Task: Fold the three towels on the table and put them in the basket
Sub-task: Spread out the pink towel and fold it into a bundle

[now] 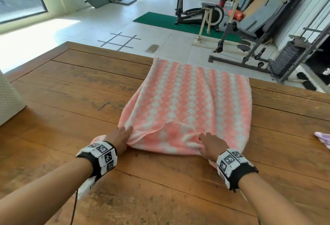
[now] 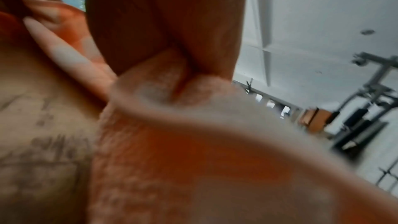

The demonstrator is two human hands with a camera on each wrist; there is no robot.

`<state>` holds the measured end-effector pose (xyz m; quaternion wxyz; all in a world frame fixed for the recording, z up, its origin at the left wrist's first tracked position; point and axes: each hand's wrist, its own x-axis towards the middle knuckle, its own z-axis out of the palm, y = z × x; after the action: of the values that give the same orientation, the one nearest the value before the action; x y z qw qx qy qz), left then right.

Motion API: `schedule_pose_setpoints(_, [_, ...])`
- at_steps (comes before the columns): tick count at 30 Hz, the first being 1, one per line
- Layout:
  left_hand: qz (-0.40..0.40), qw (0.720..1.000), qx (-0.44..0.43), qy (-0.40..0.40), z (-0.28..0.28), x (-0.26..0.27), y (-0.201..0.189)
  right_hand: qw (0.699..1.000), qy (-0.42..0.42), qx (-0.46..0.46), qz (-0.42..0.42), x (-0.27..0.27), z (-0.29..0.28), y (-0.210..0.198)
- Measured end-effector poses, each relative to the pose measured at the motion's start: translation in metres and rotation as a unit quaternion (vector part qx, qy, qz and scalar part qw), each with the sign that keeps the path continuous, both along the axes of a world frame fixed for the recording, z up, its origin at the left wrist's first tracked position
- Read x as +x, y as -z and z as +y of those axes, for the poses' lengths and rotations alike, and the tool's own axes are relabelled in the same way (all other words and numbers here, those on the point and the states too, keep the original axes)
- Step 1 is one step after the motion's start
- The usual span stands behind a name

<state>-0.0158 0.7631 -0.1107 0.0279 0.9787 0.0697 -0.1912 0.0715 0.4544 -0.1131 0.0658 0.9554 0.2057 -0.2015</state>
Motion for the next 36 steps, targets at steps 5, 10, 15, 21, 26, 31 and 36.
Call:
schedule_pose_setpoints(5, [-0.078,0.969,0.213,0.103,-0.014,0.017,-0.059,0.998,0.003,-0.026,-0.065,-0.003,0.014,-0.030])
schedule_pose_setpoints(10, [-0.042,0.970,0.201,0.126,0.002,0.004,-0.081,0.995,0.057,-0.053,-0.056,-0.013,0.014,-0.055])
schedule_pose_setpoints(15, [-0.085,0.977,0.114,0.157,0.022,-0.029,-0.061,0.992,0.072,-0.044,-0.090,-0.042,0.002,-0.066])
schedule_pose_setpoints(21, [-0.024,0.979,0.089,0.184,0.015,-0.056,-0.055,0.996,-0.019,-0.076,-0.033,-0.095,-0.001,-0.060])
schedule_pose_setpoints(26, [-0.064,0.979,0.011,0.191,0.012,-0.075,-0.046,0.996,0.043,0.018,-0.075,-0.135,-0.017,-0.038])
schedule_pose_setpoints(31, [-0.027,0.984,-0.032,0.173,0.009,-0.098,-0.032,0.991,0.095,0.054,-0.075,-0.163,-0.023,-0.026])
schedule_pose_setpoints(36, [0.025,0.981,0.007,0.192,0.006,-0.115,-0.020,0.992,0.101,0.041,-0.066,-0.181,-0.020,-0.021])
